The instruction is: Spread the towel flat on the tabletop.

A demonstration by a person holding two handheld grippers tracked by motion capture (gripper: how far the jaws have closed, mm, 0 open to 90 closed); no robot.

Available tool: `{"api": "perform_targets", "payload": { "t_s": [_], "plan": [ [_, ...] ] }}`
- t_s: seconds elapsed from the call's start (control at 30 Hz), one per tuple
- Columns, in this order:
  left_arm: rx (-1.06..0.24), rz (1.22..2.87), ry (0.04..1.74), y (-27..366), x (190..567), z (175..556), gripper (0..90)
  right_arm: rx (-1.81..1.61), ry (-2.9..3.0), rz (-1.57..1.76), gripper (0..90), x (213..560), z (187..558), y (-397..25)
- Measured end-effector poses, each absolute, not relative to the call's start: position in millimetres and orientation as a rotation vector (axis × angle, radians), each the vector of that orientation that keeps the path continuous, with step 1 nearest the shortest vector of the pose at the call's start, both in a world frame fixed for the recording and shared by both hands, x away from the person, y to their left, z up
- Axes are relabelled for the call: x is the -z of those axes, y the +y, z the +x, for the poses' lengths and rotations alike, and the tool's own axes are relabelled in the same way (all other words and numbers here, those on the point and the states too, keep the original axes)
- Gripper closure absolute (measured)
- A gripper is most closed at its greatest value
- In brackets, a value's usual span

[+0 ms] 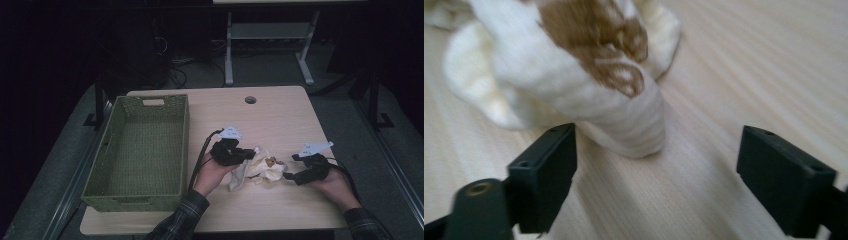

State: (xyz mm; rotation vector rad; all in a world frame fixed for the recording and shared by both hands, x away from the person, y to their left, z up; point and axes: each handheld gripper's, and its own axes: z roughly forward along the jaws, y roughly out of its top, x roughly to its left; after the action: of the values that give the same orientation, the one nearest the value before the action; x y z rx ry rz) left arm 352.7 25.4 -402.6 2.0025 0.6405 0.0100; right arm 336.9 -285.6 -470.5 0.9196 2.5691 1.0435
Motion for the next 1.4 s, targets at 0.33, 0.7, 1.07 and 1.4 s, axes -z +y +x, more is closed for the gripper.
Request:
{"api": "perform_targets", "payload": {
  "t_s": [0.33,0.7,1.07,1.4],
  "plan": [
    [-0.094,1.974,0.672,28,391,365,86.1,-1.295,2.551,0.884,31.5,445,329,-293],
    [-0.143,1.957,0.71,30,389,376,86.3,-1.355,2.589,0.826,73.0,448,338,-275],
    [-0.214,1.952,0.765,31,394,383,86.4,-1.314,2.504,0.875,86.3,437,341,-311],
    [-0.241,2.005,0.91,27,426,400,85.1,-1.282,2.582,0.876,81.7,453,346,-299]
  ]
}}
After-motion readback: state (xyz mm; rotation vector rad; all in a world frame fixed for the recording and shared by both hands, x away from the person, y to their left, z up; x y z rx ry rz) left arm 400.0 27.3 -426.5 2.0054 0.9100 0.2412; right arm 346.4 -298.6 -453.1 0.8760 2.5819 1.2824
